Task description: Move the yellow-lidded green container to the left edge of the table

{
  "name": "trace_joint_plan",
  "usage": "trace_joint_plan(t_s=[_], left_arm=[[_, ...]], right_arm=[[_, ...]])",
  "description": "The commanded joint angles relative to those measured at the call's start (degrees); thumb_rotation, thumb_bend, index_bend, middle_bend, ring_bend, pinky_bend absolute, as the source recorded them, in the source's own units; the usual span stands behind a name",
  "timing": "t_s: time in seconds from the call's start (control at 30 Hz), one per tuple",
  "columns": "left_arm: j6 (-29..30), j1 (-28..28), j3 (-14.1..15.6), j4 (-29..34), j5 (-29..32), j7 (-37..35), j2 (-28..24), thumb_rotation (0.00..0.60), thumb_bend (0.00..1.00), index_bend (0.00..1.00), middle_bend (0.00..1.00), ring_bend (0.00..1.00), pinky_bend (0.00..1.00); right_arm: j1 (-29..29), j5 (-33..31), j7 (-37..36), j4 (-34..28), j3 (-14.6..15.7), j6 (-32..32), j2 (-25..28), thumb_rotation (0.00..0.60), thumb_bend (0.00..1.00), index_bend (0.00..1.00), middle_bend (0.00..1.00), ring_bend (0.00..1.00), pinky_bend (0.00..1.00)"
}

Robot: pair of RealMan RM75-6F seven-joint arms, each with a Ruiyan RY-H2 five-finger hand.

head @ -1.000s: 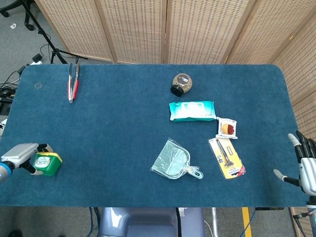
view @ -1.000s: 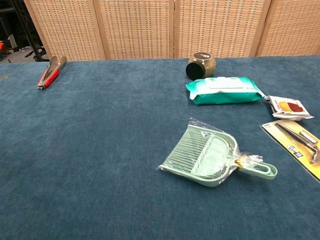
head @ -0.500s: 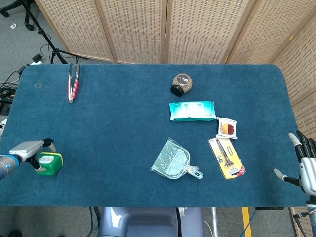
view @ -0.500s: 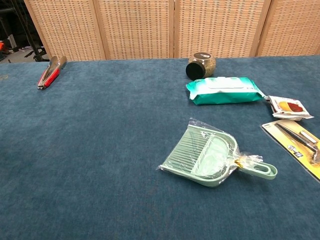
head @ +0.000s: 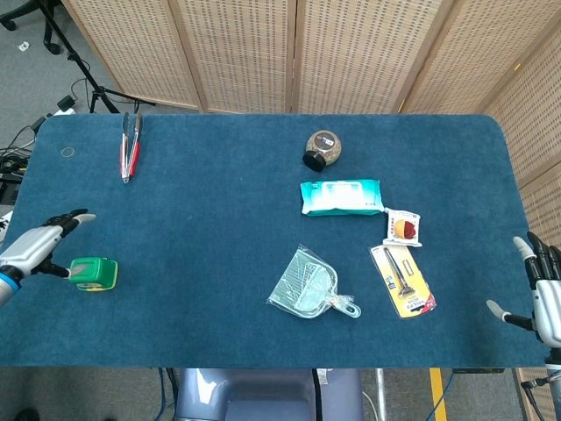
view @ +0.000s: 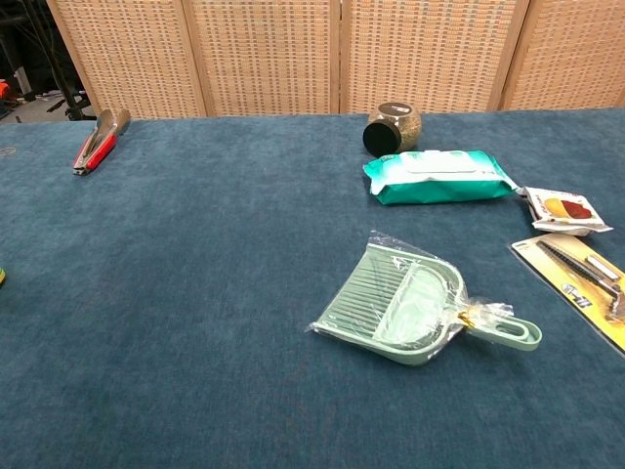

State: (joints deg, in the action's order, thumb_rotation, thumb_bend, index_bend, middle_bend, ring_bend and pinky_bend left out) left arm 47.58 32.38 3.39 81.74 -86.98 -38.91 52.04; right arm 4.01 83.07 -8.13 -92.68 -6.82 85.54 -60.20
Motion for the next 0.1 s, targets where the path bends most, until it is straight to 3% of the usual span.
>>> trace_joint_plan(t_s=[0.03, 0.1], left_arm=[[18.57, -10.07, -4.15, 0.07, 6.98, 15.62, 4.97, 0.600, 0.10, 0.00, 0.00, 0.00, 0.00], [25.14, -13.27, -5.65, 0.11, 10.09, 23.03, 8.89, 0.600, 0.04, 0.00, 0.00, 0.00, 0.00]], right_arm=[[0.02, 0.13, 0.17, 0.13, -0.02, 0.14, -0.16, 0.600, 0.00, 0.00, 0.00, 0.00, 0.00], [0.07, 0.32, 0.36, 0.33, 0.01, 0.24, -0.33, 0.600, 0.00, 0.00, 0.00, 0.00, 0.00]])
